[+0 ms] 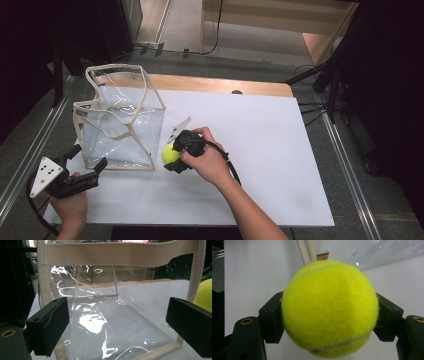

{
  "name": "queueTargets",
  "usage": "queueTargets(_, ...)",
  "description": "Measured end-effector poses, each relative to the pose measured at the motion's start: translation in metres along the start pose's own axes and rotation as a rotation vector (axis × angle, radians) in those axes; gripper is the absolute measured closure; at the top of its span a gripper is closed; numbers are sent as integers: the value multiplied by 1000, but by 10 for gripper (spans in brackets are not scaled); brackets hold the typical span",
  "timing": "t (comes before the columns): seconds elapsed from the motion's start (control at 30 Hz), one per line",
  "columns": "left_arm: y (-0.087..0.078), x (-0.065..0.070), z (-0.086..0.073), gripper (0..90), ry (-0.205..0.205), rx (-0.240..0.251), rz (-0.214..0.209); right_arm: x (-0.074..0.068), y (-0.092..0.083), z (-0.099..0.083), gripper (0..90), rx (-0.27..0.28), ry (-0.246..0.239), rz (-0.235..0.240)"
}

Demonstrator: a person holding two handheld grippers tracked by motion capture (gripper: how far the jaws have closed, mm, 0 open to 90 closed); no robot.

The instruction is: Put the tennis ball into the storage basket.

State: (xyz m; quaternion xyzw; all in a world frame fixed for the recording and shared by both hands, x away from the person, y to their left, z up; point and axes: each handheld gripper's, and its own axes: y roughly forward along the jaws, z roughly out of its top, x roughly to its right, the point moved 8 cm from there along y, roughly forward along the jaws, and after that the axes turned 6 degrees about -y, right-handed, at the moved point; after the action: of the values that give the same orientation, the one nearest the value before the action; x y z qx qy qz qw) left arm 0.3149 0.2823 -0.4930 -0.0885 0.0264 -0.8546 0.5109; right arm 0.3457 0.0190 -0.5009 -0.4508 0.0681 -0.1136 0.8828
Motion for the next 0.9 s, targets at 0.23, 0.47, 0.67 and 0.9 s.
queueTargets(0.23, 0, 0, 0, 54, 1, 1, -1, 4, -7, 12, 237, 11, -13, 9)
queueTargets(0.47, 0, 0, 0, 54, 2, 2, -1, 6, -15, 23, 237, 18, -9, 10)
queueTargets(0.67, 0, 1, 0, 54, 3, -1, 1, 10, -22, 34, 238, 33, -32, 8)
queueTargets(0.9, 0, 1, 0, 54, 2, -1, 2, 15, -30, 46, 238, 42, -45, 8)
